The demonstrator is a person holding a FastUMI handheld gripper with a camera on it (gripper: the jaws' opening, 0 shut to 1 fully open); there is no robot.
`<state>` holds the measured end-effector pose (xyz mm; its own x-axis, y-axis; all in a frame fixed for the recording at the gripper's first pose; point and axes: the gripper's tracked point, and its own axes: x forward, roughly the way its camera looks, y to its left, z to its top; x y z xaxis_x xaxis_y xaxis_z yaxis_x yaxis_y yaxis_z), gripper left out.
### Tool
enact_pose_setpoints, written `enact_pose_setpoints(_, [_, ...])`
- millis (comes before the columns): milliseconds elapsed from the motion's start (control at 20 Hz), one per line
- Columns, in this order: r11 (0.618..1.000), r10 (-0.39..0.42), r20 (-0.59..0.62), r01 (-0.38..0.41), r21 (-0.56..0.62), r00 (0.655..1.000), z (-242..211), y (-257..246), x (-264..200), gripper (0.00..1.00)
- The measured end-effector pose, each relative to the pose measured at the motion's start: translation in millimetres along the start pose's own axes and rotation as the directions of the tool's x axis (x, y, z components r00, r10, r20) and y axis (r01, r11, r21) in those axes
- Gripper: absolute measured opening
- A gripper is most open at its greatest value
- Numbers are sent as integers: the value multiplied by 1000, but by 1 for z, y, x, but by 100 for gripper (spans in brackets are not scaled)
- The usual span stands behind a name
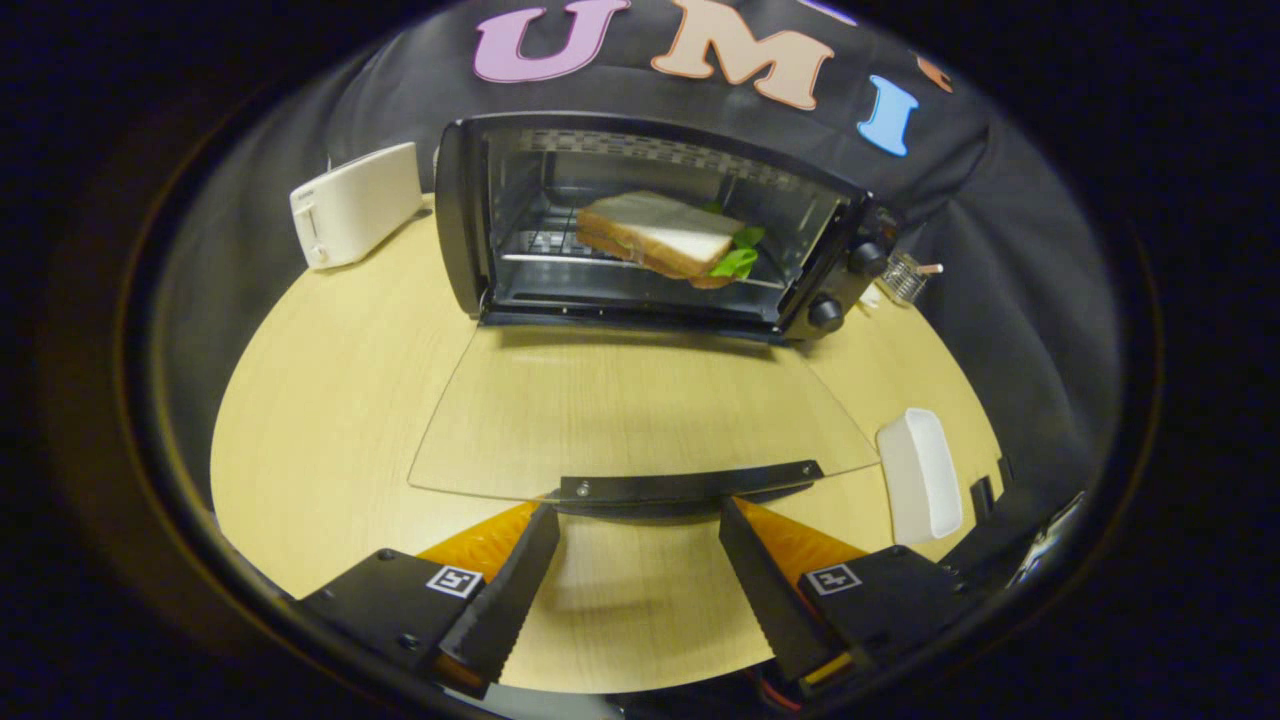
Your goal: Open the toaster oven, put the food inside, and close the toaster oven door.
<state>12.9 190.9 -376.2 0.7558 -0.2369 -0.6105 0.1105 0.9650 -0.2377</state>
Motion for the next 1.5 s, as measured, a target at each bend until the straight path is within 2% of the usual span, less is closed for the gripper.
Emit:
enact_pose_setpoints(400, [999,-44,166,42,18,985,68,-10,-25,100])
enact_pose_setpoints(600, [999,-46,192,46,5,980,79,-12,-27,100])
enact_pose_setpoints(1000, [999,-33,273,38,-12,961,113,-14,-30,100])
enact_pose_setpoints(1500, [999,4,408,-22,40,913,179,-13,-18,100])
